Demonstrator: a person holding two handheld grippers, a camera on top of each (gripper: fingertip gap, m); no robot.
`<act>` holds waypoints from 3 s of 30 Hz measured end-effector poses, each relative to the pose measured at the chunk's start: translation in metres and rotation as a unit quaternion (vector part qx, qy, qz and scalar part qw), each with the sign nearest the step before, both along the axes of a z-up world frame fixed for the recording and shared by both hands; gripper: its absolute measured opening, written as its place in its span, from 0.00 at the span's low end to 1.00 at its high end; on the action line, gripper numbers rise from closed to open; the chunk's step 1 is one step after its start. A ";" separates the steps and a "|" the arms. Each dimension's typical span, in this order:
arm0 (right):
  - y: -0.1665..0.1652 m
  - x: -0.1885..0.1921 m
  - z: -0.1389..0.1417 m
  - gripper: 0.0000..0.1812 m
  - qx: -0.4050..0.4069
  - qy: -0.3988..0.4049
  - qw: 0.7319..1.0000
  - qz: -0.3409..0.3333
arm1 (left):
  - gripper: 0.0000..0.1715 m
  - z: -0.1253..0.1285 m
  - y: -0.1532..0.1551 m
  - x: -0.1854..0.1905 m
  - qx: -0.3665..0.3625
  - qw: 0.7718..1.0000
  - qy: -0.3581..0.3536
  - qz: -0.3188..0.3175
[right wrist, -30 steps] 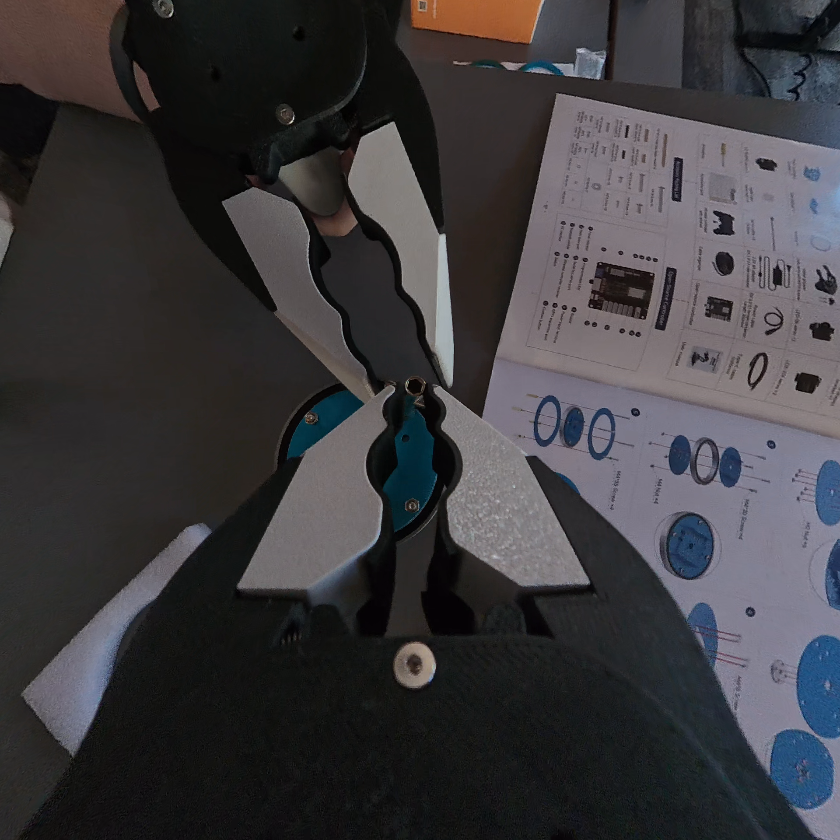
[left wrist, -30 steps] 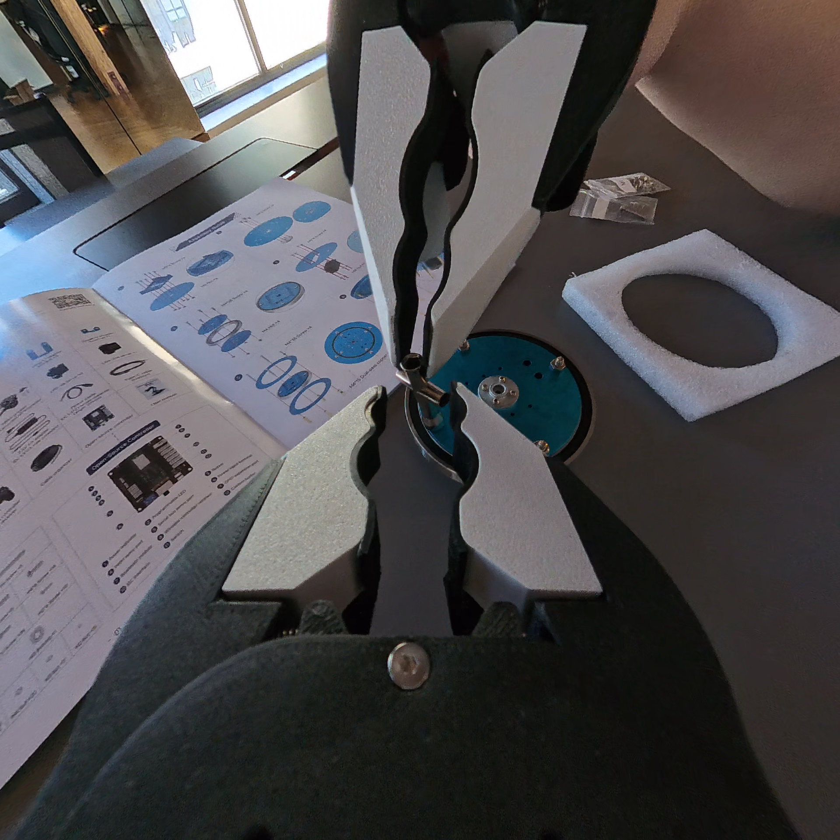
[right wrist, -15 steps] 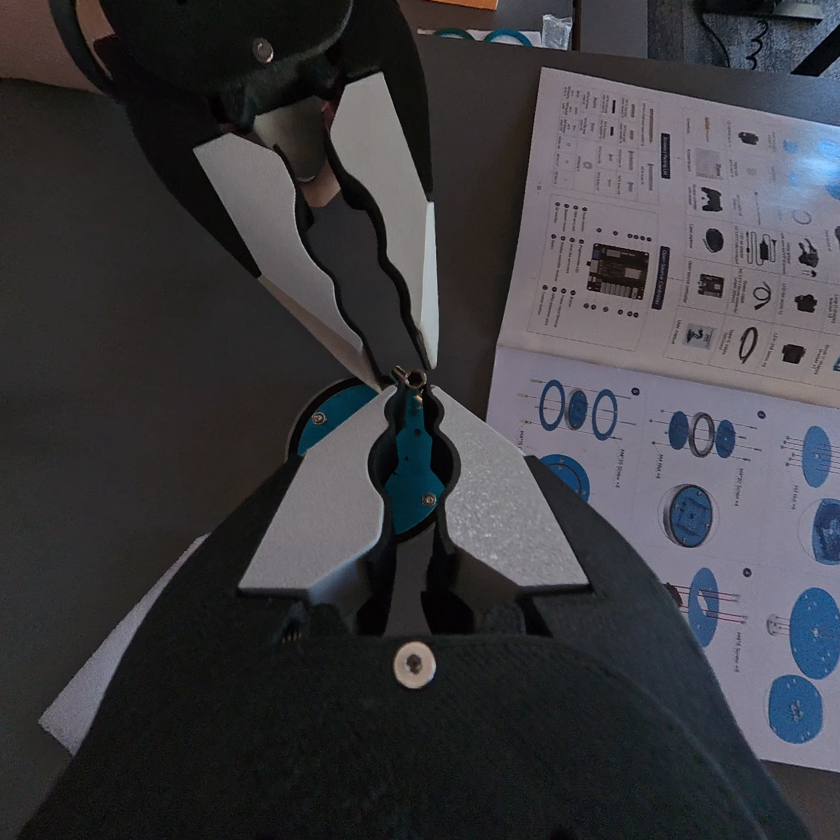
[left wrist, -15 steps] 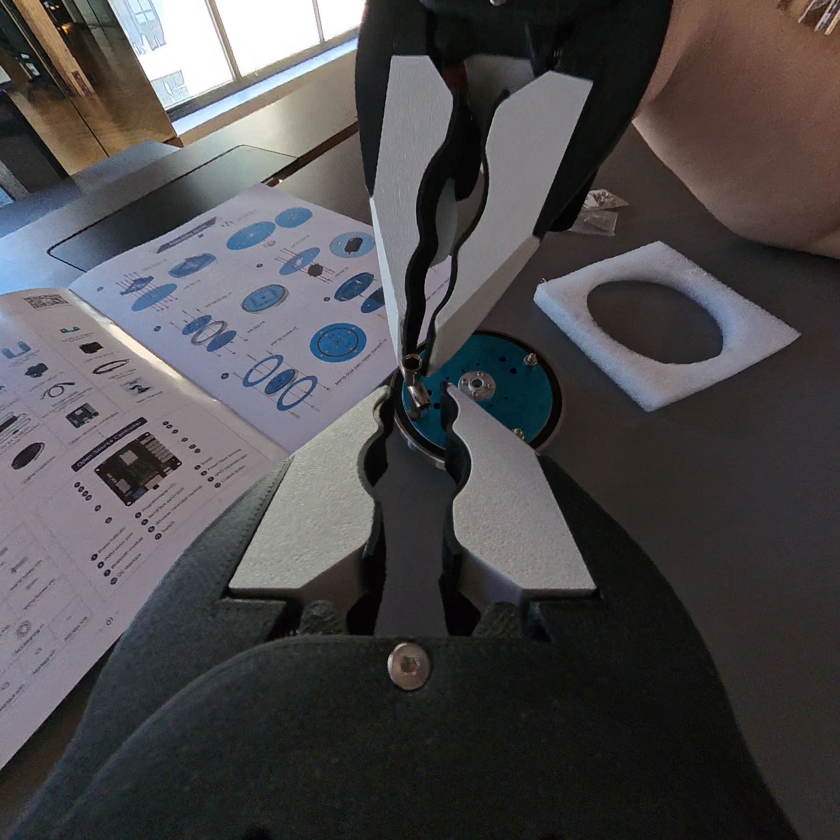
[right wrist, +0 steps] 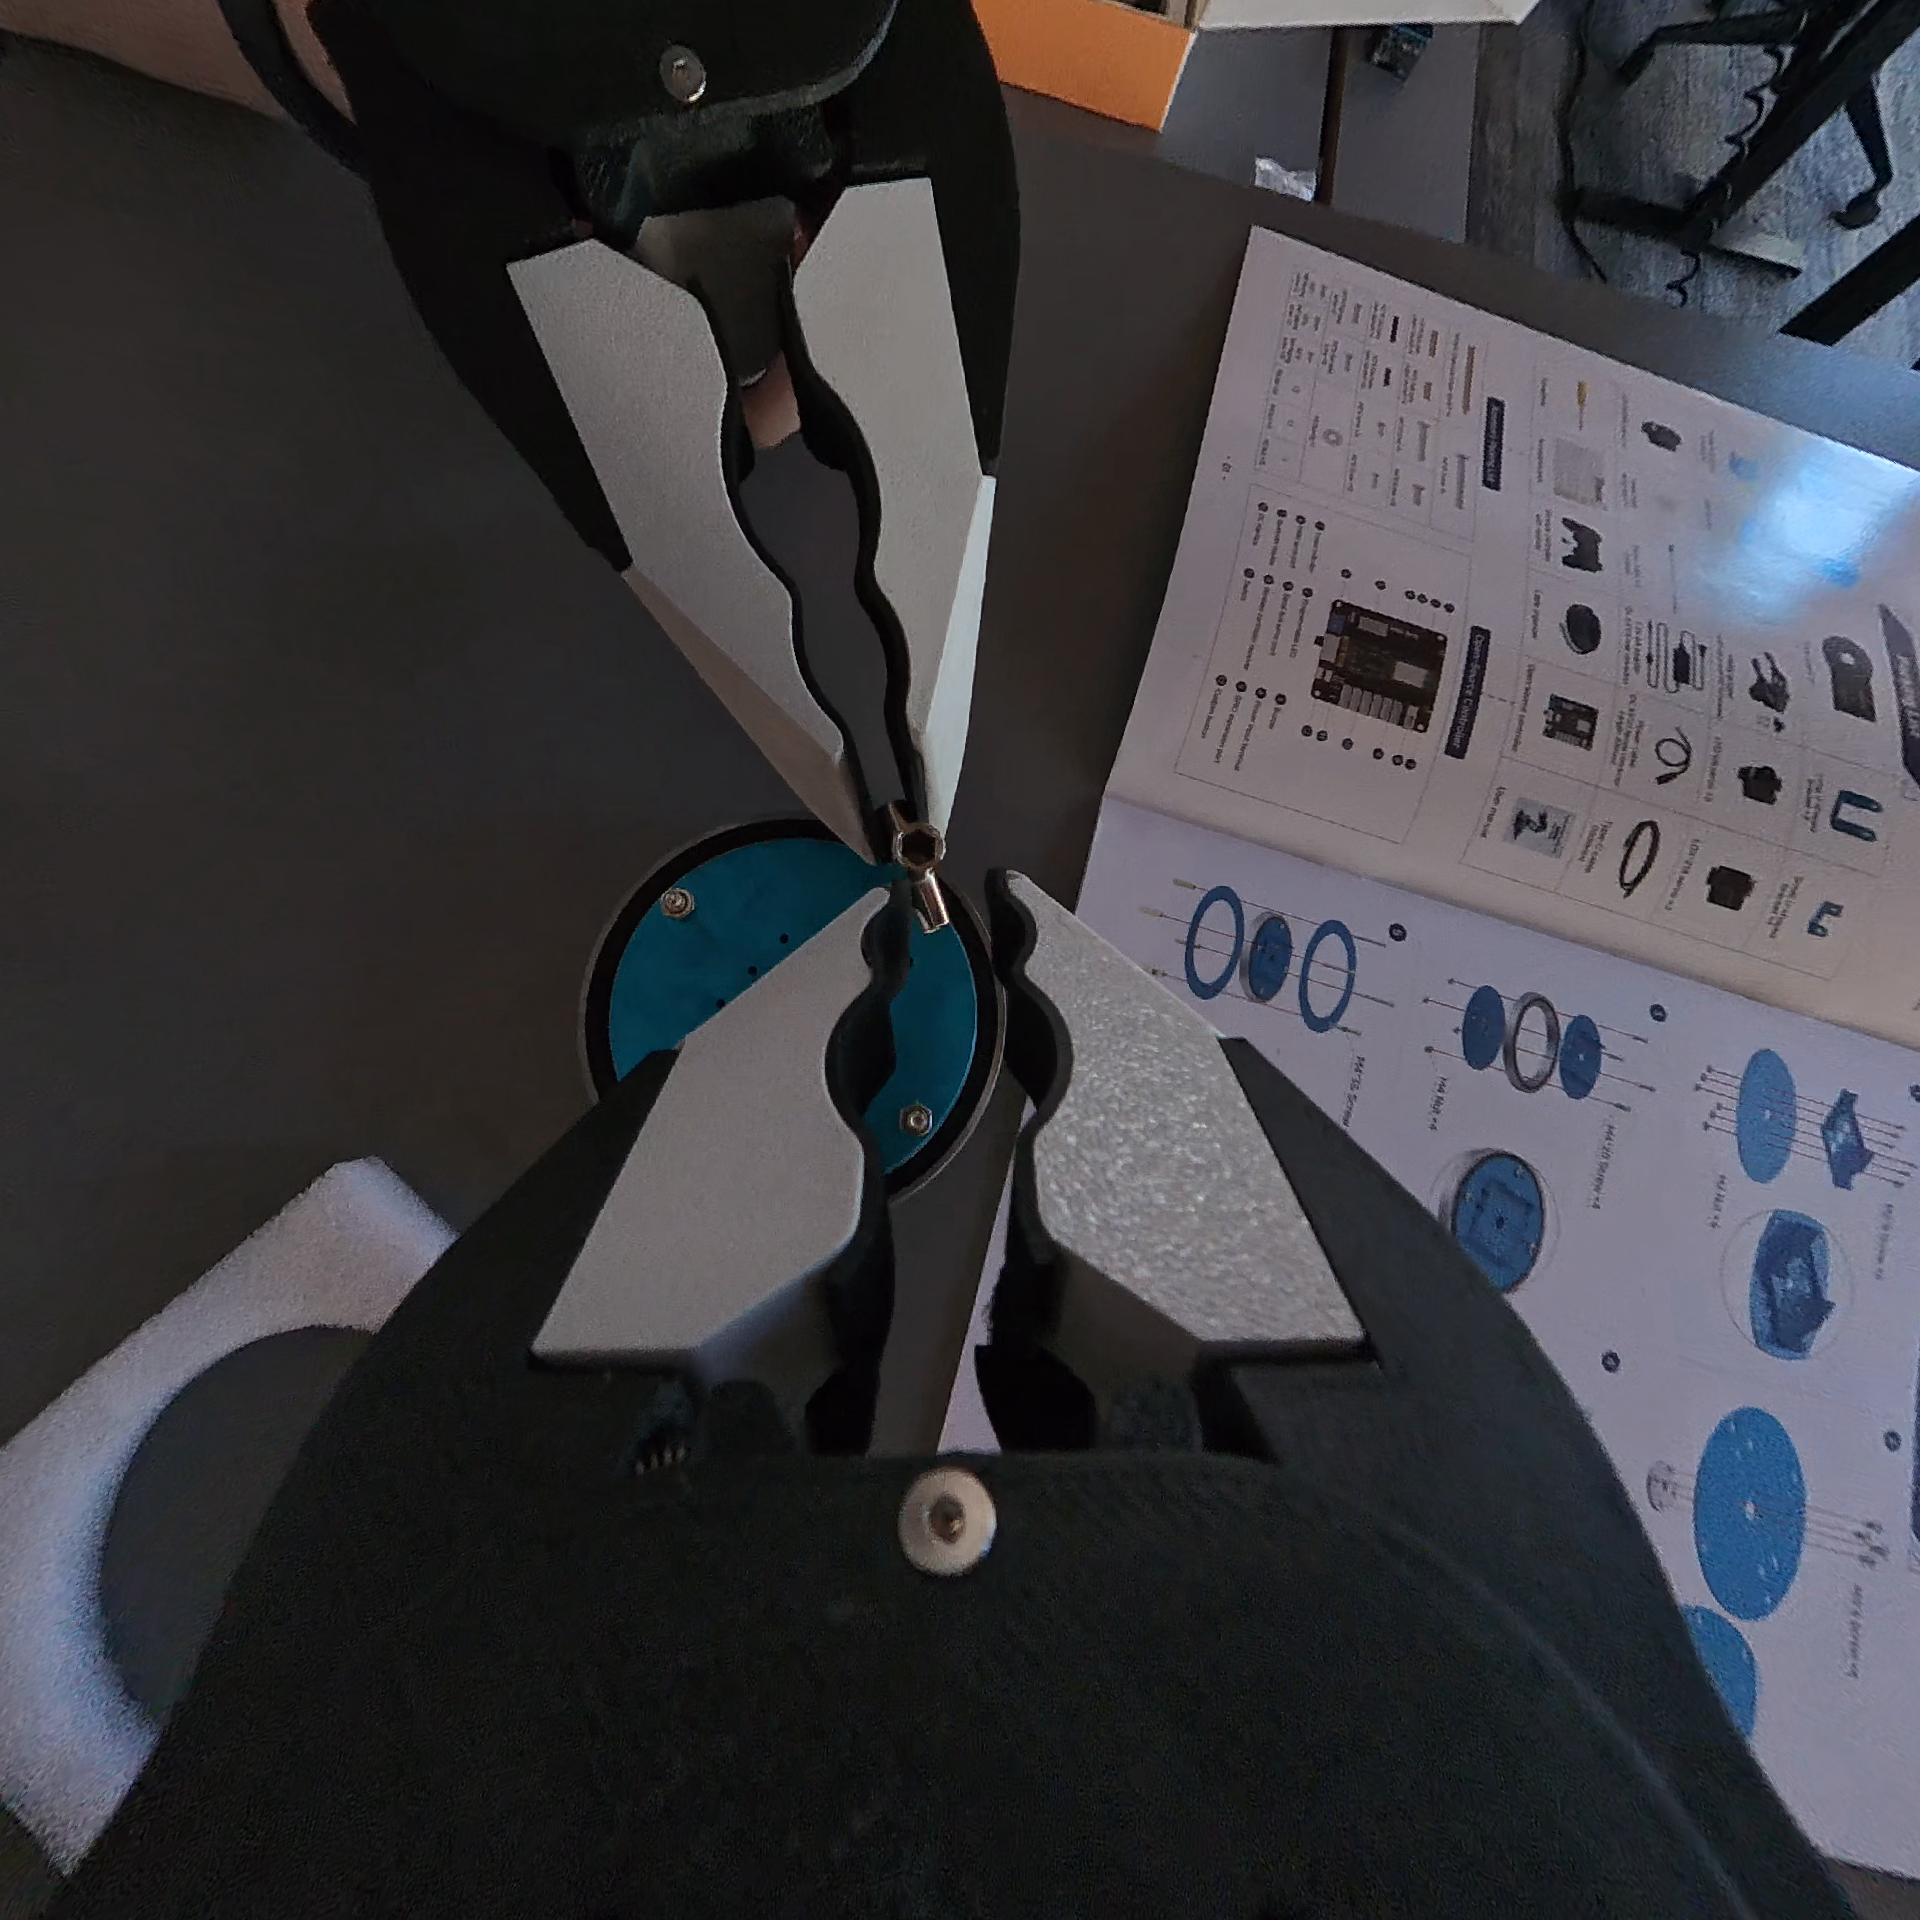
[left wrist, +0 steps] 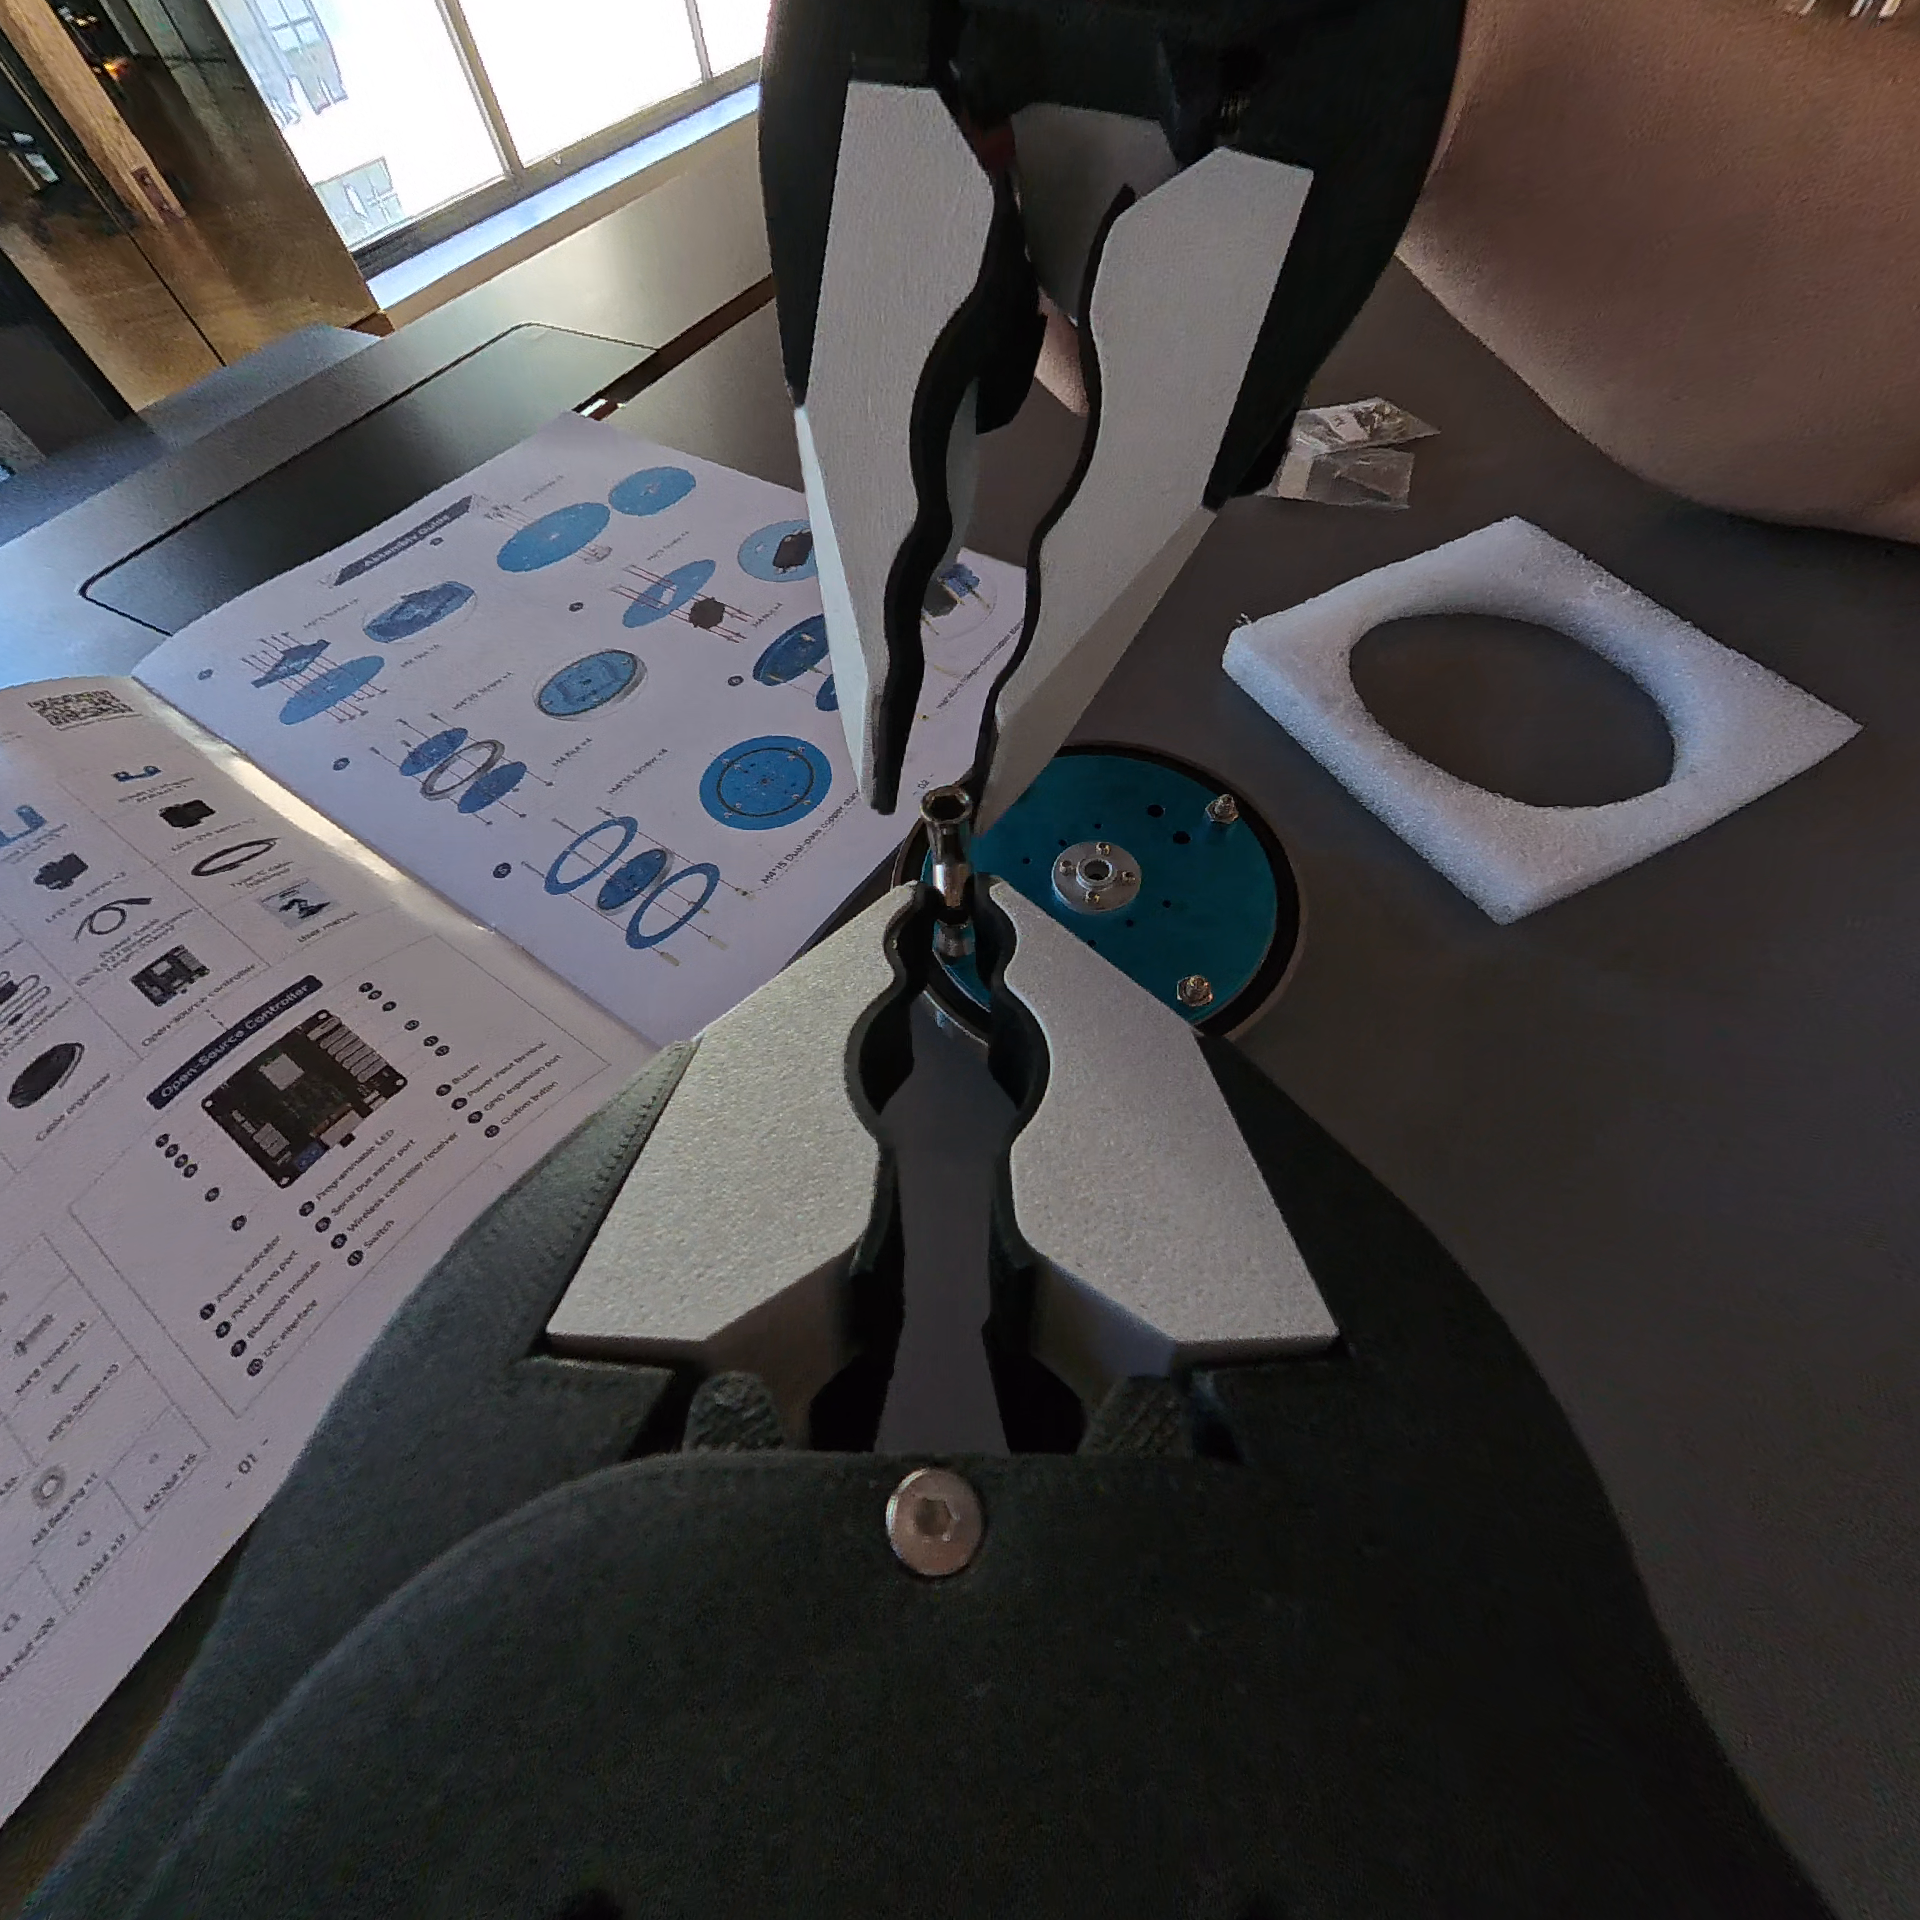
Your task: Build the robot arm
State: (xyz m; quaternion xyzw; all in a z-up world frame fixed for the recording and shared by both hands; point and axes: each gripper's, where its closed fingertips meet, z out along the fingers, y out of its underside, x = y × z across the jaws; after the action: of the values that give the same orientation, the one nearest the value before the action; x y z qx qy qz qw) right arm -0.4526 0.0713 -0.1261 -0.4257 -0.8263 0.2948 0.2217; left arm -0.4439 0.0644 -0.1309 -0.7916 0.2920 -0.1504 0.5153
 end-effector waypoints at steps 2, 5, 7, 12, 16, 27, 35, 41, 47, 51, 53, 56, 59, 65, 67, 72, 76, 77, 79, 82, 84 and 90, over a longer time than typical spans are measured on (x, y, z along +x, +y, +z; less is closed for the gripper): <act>-0.002 -0.001 0.000 0.06 -0.015 0.001 1.000 0.004 | 0.04 0.000 0.000 -0.001 0.001 1.000 0.005 0.001; -0.002 0.001 -0.001 0.03 -0.017 -0.009 1.000 0.004 | 0.04 0.000 0.001 -0.002 0.000 1.000 0.001 0.001; -0.001 0.002 -0.003 0.04 -0.008 -0.008 1.000 0.008 | 0.04 0.000 0.001 -0.002 0.001 1.000 0.002 -0.001; -0.003 0.004 -0.006 0.03 -0.028 -0.030 0.999 -0.002 | 0.04 -0.001 -0.001 -0.002 0.002 1.000 0.008 -0.005; -0.004 0.006 -0.006 0.03 -0.029 -0.048 0.998 -0.025 | 0.04 -0.002 0.000 -0.003 0.005 1.000 0.016 -0.002; -0.006 0.007 -0.006 0.03 -0.016 -0.058 0.997 -0.044 | 0.04 0.003 -0.004 -0.010 0.006 1.000 0.002 -0.006; -0.007 0.008 -0.008 0.03 -0.015 -0.067 0.996 -0.051 | 0.03 0.001 -0.001 -0.012 0.003 1.000 0.000 0.002; -0.013 0.011 -0.011 0.03 -0.028 -0.082 0.995 -0.047 | 0.01 -0.002 0.002 -0.018 0.000 1.000 0.011 0.015; -0.011 0.010 -0.010 0.03 -0.027 -0.079 0.995 -0.055 | 0.02 -0.002 -0.001 -0.018 -0.006 1.000 0.000 0.010; -0.008 0.010 -0.010 0.03 -0.024 -0.077 0.995 -0.059 | 0.03 -0.002 -0.002 -0.022 -0.011 1.000 0.000 0.016; -0.006 0.010 -0.011 0.03 -0.021 -0.078 0.995 -0.058 | 0.04 -0.002 -0.003 -0.024 -0.016 1.000 -0.002 0.015; -0.006 0.010 -0.011 0.03 -0.021 -0.076 0.995 -0.057 | 0.07 -0.008 -0.005 -0.019 -0.035 0.999 -0.016 0.003; -0.006 0.010 -0.011 0.03 -0.021 -0.076 0.995 -0.054 | 0.12 -0.014 -0.003 -0.013 -0.044 0.999 -0.024 -0.005; -0.005 0.009 -0.013 0.03 -0.005 -0.077 0.996 -0.051 | 0.11 -0.014 -0.002 0.000 -0.037 0.999 -0.026 -0.027; -0.006 0.009 -0.014 0.03 -0.003 -0.077 0.996 -0.049 | 0.10 -0.014 0.001 0.002 -0.036 0.999 -0.023 -0.026; -0.006 0.009 -0.014 0.03 0.005 -0.076 0.996 -0.046 | 0.08 -0.020 0.007 0.002 -0.046 0.999 -0.010 -0.017; -0.004 0.009 -0.014 0.06 0.026 -0.070 0.997 -0.033 | 0.06 -0.023 0.006 0.005 -0.047 0.999 0.007 -0.023; -0.001 0.009 -0.012 0.09 0.040 -0.063 0.997 -0.029 | 0.06 -0.023 0.006 0.005 -0.046 0.999 0.009 -0.022; 0.001 0.010 -0.004 0.14 0.060 -0.041 0.997 -0.010 | 0.05 -0.023 0.006 0.005 -0.047 0.999 0.008 -0.023; 0.002 0.010 0.013 0.14 0.097 0.006 0.995 0.024 | 0.05 -0.023 0.007 0.005 -0.053 0.998 0.002 -0.024; 0.003 0.011 0.017 0.16 0.181 0.025 0.980 0.080 | 0.06 -0.023 0.007 0.005 -0.053 0.998 0.002 -0.025; -0.001 0.004 0.019 0.15 0.404 0.015 0.884 0.234 | 0.05 -0.024 0.007 0.005 -0.055 0.998 0.002 -0.026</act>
State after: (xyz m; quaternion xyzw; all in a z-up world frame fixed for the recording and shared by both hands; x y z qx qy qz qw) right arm -0.4485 0.0702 -0.1074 -0.0886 -0.9460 -0.0150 0.3115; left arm -0.4391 0.0710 -0.1548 -0.8111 0.3050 -0.1782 0.4663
